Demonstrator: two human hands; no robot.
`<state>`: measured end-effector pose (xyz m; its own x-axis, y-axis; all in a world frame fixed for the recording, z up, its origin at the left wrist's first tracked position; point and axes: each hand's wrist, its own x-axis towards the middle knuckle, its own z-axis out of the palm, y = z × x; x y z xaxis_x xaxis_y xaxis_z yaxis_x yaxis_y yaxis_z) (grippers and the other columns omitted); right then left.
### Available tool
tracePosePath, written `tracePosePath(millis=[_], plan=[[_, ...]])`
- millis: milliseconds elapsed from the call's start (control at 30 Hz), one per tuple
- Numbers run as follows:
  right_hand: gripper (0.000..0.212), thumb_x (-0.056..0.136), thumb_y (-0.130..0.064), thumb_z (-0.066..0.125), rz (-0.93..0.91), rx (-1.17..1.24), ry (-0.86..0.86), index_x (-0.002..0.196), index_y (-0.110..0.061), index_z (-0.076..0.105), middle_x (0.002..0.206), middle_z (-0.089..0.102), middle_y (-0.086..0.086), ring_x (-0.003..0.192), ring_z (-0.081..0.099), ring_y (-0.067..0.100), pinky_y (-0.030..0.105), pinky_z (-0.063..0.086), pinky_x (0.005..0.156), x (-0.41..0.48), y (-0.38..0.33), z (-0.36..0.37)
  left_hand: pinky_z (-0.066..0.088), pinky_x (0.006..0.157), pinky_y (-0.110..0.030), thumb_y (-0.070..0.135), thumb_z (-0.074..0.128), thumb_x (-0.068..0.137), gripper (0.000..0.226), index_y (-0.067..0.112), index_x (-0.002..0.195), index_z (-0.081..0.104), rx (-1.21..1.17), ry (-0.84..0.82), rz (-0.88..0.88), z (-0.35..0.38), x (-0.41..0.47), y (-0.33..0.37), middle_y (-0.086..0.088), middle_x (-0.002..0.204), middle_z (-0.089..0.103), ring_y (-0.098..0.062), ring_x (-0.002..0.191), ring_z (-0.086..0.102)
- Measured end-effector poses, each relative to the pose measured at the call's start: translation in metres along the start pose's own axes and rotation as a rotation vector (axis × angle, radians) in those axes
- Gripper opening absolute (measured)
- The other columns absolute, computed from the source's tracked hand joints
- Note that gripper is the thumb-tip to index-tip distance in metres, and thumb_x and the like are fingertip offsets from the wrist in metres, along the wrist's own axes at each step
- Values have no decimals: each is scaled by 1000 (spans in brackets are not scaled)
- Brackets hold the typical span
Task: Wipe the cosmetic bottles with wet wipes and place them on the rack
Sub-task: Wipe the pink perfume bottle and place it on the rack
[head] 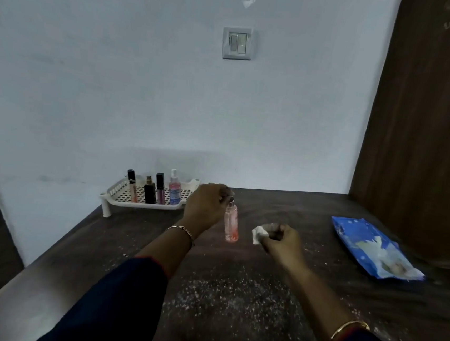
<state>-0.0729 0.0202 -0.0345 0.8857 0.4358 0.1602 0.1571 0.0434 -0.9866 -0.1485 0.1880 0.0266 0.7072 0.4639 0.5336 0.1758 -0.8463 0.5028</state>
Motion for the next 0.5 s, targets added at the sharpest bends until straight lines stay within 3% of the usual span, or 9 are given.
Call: tracePosePath(millis=[100,267,400,500], plan=[[17,82,-9,70,9,41,31,94,0,63,85,68,13,69,61,16,20,48,54,-13,1,-2,54,79,-26,21,66,84,14,20,96,72,-87,-13,34,-19,-23,6,4,93,74,-4,81,65],[11,81,-3,70,-50,22,71,83,3,62,72,61,8,64,55,12,18,44,55,-46,-1,-6,57,81,-31,16,69,82,14,18,96,69,-218,-53,55,-32,-76,8,5,90,72,-5,83,67],[13,77,11,64,-1,50,41,84,0,64,76,61,4,75,56,15,23,46,66,-71,-5,-2,58,81,-30,20,70,82,14,21,96,70,-217,-57,64,-32,-107,11,7,90,73,-1,82,67],[11,78,8,66,25,115,4,86,0,66,82,66,3,80,59,14,30,51,77,-83,-8,5,58,80,-31,22,71,81,14,20,94,72,-208,-27,62,-31,-120,14,6,89,74,-2,80,68]])
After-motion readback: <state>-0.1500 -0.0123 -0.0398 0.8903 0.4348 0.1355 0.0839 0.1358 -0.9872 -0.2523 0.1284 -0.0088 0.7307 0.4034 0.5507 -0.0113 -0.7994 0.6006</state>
